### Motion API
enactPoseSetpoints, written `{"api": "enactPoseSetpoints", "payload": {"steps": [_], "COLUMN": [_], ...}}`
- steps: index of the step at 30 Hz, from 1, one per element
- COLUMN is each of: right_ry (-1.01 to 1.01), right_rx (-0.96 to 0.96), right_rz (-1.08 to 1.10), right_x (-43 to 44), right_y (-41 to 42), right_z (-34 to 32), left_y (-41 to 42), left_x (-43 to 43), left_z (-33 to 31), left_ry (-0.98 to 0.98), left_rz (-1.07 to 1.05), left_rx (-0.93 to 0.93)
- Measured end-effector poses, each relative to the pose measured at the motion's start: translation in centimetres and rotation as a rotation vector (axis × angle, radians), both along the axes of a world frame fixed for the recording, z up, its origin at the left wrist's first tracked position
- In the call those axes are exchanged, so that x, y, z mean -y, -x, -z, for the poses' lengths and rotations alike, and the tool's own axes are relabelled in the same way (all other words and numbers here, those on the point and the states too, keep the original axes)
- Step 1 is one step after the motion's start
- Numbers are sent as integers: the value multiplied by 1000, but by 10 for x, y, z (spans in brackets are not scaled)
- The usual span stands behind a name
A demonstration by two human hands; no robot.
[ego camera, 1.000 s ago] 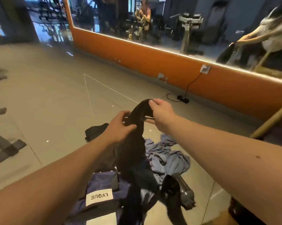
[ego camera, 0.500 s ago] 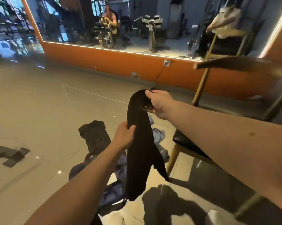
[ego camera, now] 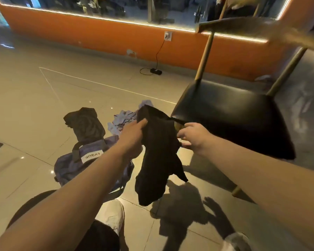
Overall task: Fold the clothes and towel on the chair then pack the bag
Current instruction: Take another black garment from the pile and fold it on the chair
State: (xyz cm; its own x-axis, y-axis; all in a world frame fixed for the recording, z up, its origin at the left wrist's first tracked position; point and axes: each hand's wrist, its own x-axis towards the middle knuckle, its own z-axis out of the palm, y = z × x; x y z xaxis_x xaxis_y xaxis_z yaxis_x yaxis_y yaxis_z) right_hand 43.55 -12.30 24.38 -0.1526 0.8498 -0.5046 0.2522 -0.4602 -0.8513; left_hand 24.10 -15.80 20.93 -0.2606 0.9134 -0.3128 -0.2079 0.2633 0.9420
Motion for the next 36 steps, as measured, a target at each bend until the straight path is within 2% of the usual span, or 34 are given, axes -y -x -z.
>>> {"api": "enactPoseSetpoints", "payload": {"steps": [3,5,8,11,16,24,30,36], "right_ry": [137,110,42,15,-1,-5,-25,-13], "right_rx": [20,49,54,-91,-278,-324,-335,-354], "right_rz": [-128,-133,-63,97,221,149,125,-27], "right_x": [10,13,17,14,-4,-20,-26,-33], "right_y": [1,5,8,8,16,40,75,101], "right_z": [20,27,26,18,-4,-28,-46,-59], "left_y": [1,11,31,45,63,71,61,49], "left_x": [-4,-6,-6,-8,-13,-22,-11,-15], "left_z": [0,-1,-1,0,4,4,-5,2], "left_ry": [42,38,8,8,29,5,-143,-214], "left_rz": [36,59,156,183,152,224,284,228], "left_rx": [59,57,-77,-271,-393,-463,-452,-494]}}
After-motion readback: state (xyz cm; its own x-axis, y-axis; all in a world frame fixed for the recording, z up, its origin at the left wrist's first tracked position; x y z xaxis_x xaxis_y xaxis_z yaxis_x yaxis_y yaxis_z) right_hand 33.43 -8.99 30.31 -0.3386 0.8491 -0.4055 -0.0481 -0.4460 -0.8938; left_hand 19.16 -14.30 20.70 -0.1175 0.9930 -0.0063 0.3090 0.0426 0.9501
